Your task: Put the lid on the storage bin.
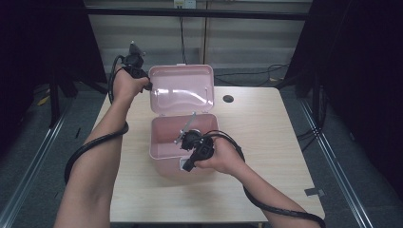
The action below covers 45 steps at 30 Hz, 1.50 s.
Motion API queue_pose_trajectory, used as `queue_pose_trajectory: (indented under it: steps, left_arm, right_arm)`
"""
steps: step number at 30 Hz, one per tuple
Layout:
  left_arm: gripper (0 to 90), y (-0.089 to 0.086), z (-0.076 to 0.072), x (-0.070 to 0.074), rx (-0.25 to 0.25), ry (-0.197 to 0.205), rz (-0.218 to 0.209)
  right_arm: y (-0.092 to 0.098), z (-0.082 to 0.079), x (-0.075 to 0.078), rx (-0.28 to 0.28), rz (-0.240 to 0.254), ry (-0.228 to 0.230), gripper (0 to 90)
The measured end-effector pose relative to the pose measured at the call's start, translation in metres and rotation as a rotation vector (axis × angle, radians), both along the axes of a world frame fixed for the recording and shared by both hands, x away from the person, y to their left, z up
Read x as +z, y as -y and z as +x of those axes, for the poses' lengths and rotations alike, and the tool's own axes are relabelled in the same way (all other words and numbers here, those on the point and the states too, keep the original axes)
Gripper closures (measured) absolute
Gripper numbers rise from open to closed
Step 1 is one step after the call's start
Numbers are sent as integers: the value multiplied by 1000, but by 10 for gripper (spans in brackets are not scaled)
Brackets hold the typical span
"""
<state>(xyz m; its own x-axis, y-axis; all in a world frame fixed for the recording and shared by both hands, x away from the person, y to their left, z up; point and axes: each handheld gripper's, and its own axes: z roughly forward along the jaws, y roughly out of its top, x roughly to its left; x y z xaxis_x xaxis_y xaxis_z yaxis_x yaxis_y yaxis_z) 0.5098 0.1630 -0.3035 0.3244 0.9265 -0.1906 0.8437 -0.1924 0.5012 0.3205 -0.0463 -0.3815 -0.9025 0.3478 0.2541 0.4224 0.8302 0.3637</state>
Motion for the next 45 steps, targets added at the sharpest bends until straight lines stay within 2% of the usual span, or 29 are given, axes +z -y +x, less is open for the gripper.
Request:
queue_pose_trajectory:
  steps: [13, 19, 29, 38, 45]
  left_arm:
    - [871, 0, -7, 8, -4, -6, 7]
    - [875, 1, -11, 15, -11, -33, 17]
    - [881, 2, -16, 21, -23, -43, 36]
    - [881, 2, -21, 24, -28, -37, 39]
    - [882, 2, -30, 26, -36, -18, 49]
  right_arm:
    - [-3, 0, -1, -9, 2, -1, 900]
    - [-6, -1, -1, -6, -4, -1, 900]
    - [-9, -2, -2, -3, -10, -4, 900]
    - [-9, -2, -2, -3, -5, -4, 900]
    - [-10, -2, -2, -5, -6, -4, 900]
